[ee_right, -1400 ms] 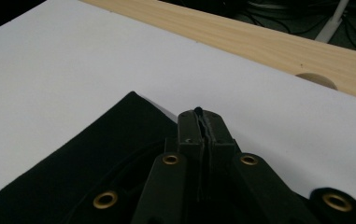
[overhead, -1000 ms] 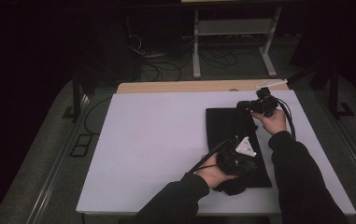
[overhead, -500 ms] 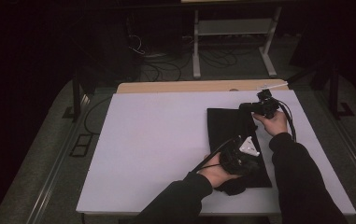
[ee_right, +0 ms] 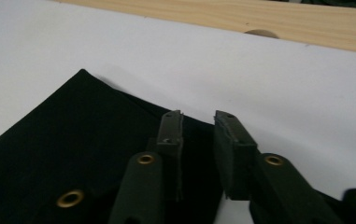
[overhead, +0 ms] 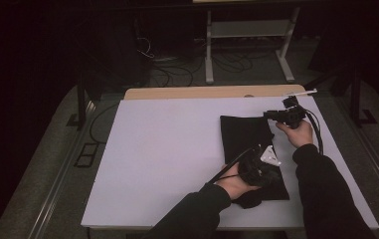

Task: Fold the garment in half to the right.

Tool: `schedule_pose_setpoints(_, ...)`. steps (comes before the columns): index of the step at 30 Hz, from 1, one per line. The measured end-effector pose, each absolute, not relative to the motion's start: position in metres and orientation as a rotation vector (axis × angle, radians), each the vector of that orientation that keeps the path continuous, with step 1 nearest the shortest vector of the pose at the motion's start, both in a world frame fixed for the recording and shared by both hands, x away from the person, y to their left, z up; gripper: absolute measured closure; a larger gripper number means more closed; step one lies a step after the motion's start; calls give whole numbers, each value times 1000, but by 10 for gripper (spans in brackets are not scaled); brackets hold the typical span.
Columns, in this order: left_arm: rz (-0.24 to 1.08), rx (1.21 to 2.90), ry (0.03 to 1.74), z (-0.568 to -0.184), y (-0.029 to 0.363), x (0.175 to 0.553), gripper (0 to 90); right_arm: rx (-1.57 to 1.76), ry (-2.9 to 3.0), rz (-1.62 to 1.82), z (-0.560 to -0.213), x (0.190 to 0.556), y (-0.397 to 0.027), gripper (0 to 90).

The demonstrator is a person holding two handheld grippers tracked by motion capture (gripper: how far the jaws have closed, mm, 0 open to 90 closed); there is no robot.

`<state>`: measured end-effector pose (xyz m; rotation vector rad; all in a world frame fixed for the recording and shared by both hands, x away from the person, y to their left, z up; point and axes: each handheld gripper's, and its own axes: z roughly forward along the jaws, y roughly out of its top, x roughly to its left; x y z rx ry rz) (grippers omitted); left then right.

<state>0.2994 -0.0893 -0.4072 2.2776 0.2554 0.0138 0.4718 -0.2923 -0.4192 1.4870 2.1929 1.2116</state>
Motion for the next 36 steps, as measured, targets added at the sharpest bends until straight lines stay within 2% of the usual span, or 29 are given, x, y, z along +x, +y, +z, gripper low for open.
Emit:
schedule_pose_setpoints(19, 16, 2318, 233, -412, -110, 300, 819, 1470, 2139, 1198, -407, 439, -320, 244)
schedule_pose_setpoints(34, 37, 2358, 223, -416, -122, 299, 820, 1463, 2095, 1219, -397, 409, -332, 118)
schedule_pose_setpoints(36, 30, 2366, 222, -417, -123, 300, 819, 1465, 2092, 1229, -396, 404, -334, 75)
